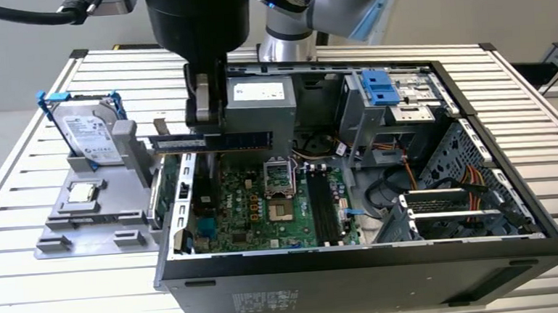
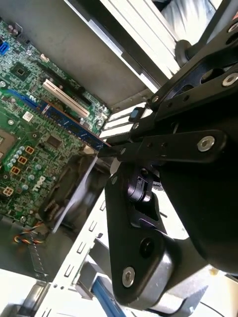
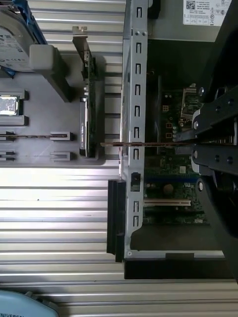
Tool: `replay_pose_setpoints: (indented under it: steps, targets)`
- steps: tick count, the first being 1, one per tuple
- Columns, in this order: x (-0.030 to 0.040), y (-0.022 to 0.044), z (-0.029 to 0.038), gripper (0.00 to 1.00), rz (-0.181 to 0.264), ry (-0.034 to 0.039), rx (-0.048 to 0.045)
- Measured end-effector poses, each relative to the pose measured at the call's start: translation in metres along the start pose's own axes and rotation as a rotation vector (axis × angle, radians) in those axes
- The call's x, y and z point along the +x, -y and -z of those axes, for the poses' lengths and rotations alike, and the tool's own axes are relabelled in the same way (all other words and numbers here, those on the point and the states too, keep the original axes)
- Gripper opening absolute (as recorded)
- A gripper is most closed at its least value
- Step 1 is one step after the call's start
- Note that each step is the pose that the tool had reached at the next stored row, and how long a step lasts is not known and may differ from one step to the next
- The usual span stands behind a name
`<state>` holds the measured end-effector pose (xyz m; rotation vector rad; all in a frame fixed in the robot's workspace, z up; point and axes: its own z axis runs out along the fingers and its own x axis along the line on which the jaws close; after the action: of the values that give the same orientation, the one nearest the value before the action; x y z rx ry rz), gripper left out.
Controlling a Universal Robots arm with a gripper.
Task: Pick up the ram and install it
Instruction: 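Pick up the ram and move it above insertion slot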
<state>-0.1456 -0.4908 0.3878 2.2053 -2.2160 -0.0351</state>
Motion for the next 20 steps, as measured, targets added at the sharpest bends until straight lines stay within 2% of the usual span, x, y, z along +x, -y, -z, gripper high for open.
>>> replay_pose_setpoints:
  steps: [12, 20]
  targets:
    - [-0.0001, 0.0187, 0.0005, 0.0, -0.001, 0.0001, -0.0009]
    - [-0.0002, 0.0293, 0.0008, 0.0, -0.016, 0.0005, -0.0009]
